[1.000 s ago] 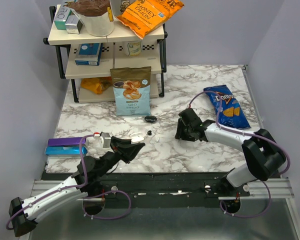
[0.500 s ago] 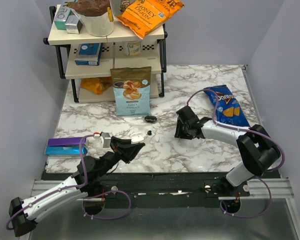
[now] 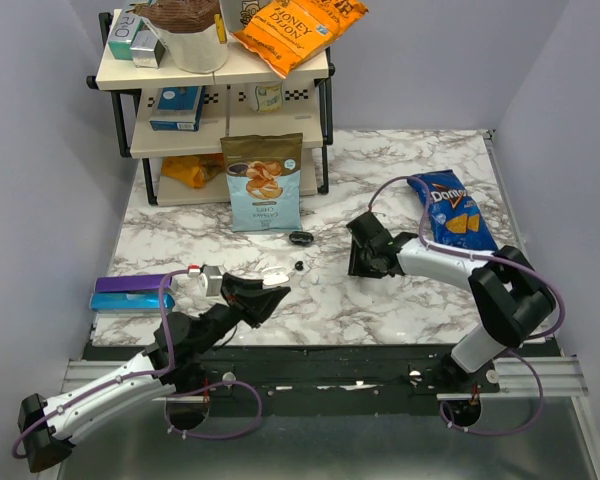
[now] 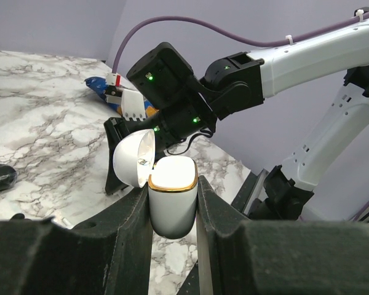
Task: Insert the wireless bluetooth earbuds into the charging case
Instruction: Pick up the earbud from the center of the board.
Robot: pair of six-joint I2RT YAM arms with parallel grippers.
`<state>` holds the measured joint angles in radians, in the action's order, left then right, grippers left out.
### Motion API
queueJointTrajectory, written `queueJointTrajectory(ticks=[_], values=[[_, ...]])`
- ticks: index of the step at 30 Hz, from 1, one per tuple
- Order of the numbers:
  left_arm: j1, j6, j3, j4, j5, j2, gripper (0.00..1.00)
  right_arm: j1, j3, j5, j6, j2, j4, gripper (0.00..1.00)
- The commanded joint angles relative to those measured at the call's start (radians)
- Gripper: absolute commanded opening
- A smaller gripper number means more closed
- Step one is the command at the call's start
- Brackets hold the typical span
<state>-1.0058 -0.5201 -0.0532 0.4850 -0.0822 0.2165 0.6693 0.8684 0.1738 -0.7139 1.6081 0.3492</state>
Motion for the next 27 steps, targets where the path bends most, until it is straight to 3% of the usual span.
queueJointTrajectory(ticks=[1,18,27], values=[[-0.008,0.012,0.041,0.004,-0.014,-0.014,0.00,0.016,-0.019,0.021,0.002,0.064,0.117,0.47],[-0.020,0.025,0.033,-0.002,-0.018,-0.016,0.00,0.033,0.046,0.072,-0.004,0.131,0.244,0.41],[-0.028,0.020,0.036,-0.011,-0.016,-0.032,0.00,0.052,0.040,0.064,-0.021,0.127,0.244,0.31]])
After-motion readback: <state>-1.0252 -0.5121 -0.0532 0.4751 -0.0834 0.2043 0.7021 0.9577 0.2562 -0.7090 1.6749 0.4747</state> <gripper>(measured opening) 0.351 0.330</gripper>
